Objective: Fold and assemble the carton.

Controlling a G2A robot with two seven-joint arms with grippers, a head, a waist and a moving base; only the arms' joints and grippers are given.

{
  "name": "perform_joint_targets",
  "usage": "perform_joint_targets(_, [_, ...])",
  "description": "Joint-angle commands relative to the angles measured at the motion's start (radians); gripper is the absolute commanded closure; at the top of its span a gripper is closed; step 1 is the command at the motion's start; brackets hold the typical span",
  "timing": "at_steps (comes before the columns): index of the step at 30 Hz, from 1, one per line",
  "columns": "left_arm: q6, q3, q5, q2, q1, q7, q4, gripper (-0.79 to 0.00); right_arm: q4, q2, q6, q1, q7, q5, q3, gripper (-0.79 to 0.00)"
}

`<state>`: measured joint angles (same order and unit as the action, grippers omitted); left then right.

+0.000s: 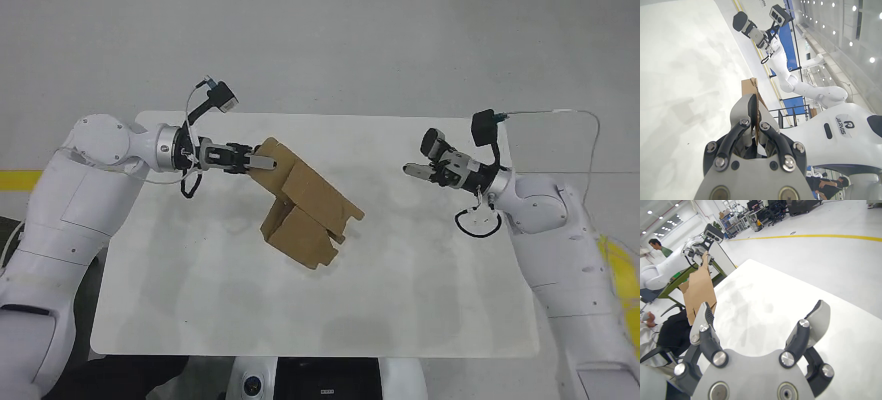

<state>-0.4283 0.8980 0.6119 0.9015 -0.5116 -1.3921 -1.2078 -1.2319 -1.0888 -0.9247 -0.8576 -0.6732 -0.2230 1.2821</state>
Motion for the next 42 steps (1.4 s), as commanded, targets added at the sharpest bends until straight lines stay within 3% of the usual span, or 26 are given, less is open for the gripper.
perform_joint_targets(1, [0.007, -0.008, 0.012, 0.001, -0.008, -0.007, -0.033, 0.000, 0.023, 0.000, -0.019, 0.021, -0.083, 0.115, -0.036, -0.785])
perform_joint_targets(5, [0.019, -0.032, -0.001, 0.000, -0.014, -0.019, -0.082, 0.000, 0.031, 0.003, -0.005, 0.067, -0.217, 0.285, -0.130, -0.785])
perform_joint_targets(13, [0.029, -0.096, -0.011, -0.003, 0.006, -0.029, -0.142, 0.000, -0.042, 0.051, 0.044, 0.133, -0.267, 0.461, -0.346, -0.785])
perform_joint_targets(28, [-0.001, -0.205, 0.037, -0.002, 0.058, 0.001, -0.095, 0.000, -0.062, 0.124, -0.073, 0.307, -0.149, 0.582, -0.758, -0.782])
perform_joint_targets(38, [-0.014, -0.252, 0.067, -0.004, 0.071, 0.014, -0.110, 0.000, -0.078, 0.137, -0.088, 0.421, -0.135, 0.693, -0.984, -0.708])
perform_joint_targets(42, [-0.017, -0.261, 0.080, -0.006, 0.075, 0.017, -0.113, 0.000, -0.091, 0.139, -0.088, 0.458, -0.135, 0.726, -1.045, -0.570])
